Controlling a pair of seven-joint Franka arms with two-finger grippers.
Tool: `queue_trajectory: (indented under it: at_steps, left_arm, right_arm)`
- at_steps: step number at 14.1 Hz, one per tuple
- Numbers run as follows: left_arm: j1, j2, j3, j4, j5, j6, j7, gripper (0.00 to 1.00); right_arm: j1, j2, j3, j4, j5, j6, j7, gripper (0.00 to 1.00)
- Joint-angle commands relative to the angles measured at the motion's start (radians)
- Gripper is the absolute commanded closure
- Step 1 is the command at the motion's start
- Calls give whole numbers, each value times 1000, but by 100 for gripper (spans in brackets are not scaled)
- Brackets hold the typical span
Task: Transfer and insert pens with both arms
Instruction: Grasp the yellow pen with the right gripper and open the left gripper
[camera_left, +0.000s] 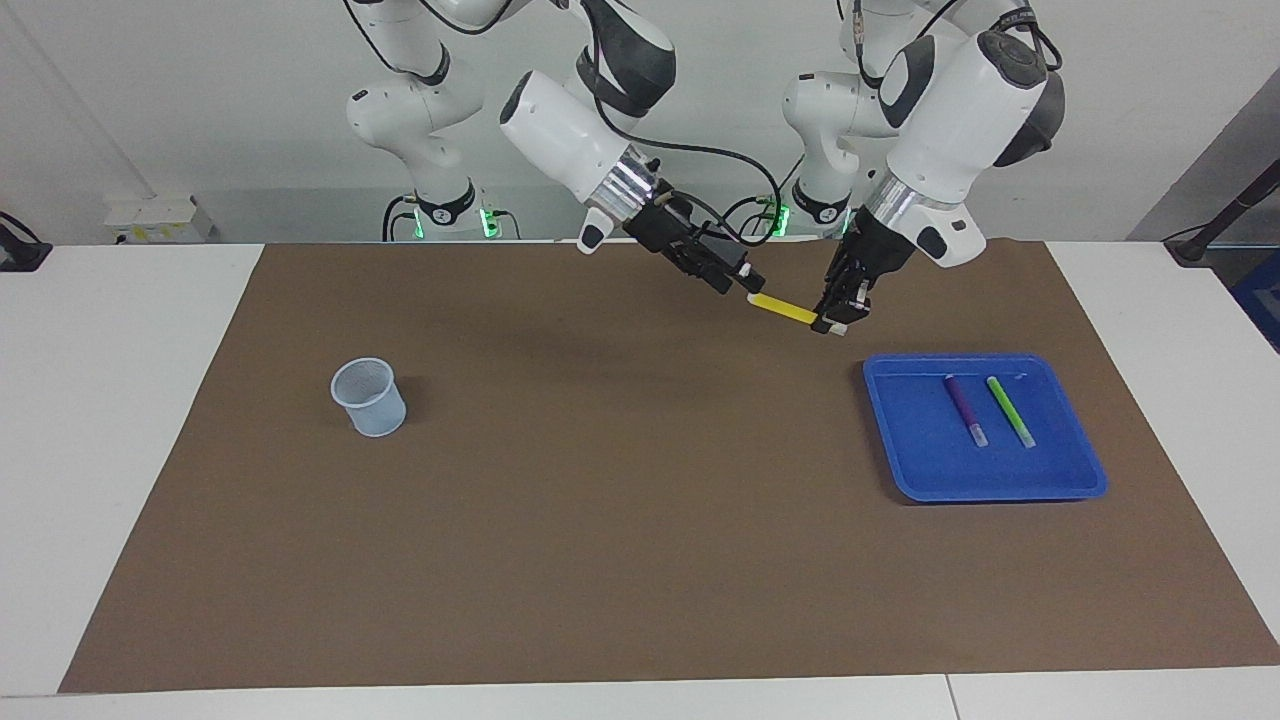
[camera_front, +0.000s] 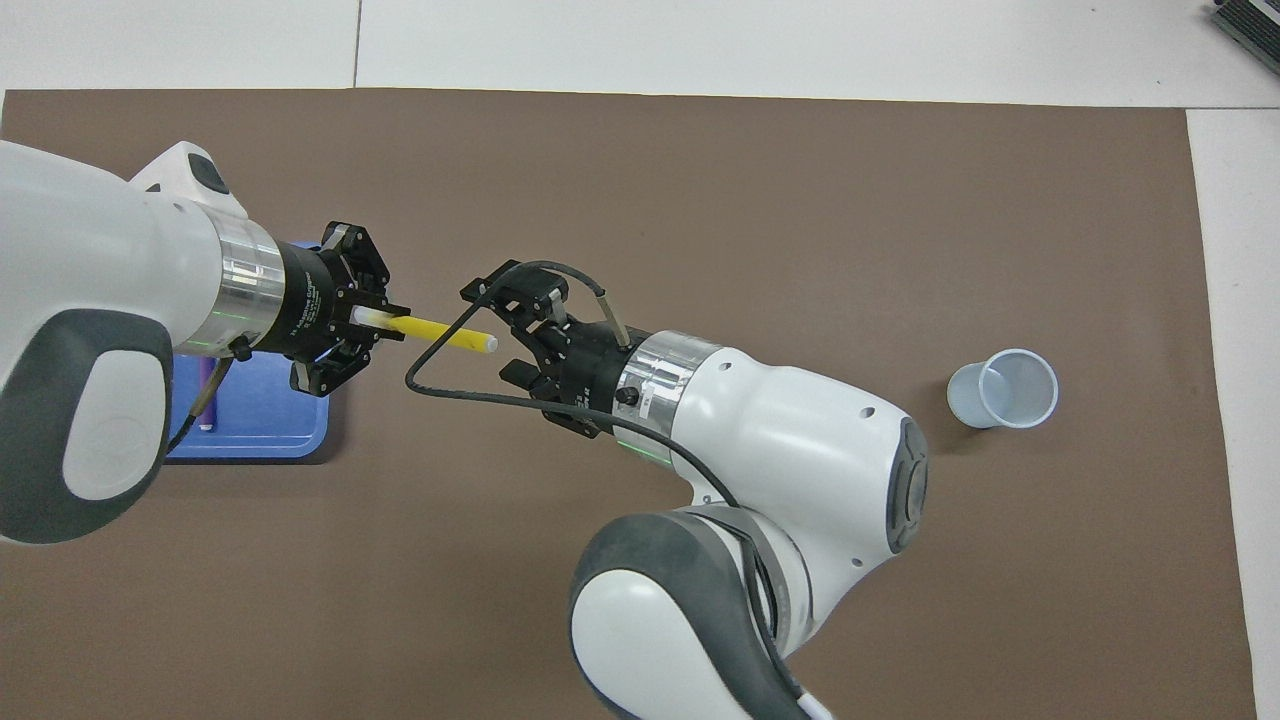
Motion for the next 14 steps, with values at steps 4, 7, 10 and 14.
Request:
queue_trajectory:
  at_steps: [4,7,10,14]
  left_arm:
    - [-14,-39,8,-43,-9,-6,-15,100]
    - [-14,-45,8,-44,-9,-9,-13,100]
    - [-14,-45,8,-44,-9,-7,-15,100]
    - [-14,-45,8,-44,-9,-9,-15,100]
  right_arm:
    - [38,64,3,72,23,58,7,8]
    - [38,66,3,72,23,57,-2,20]
    - [27,72,3,72,21,58,-10,30]
    - [30,72,3,71,21,58,-17,47]
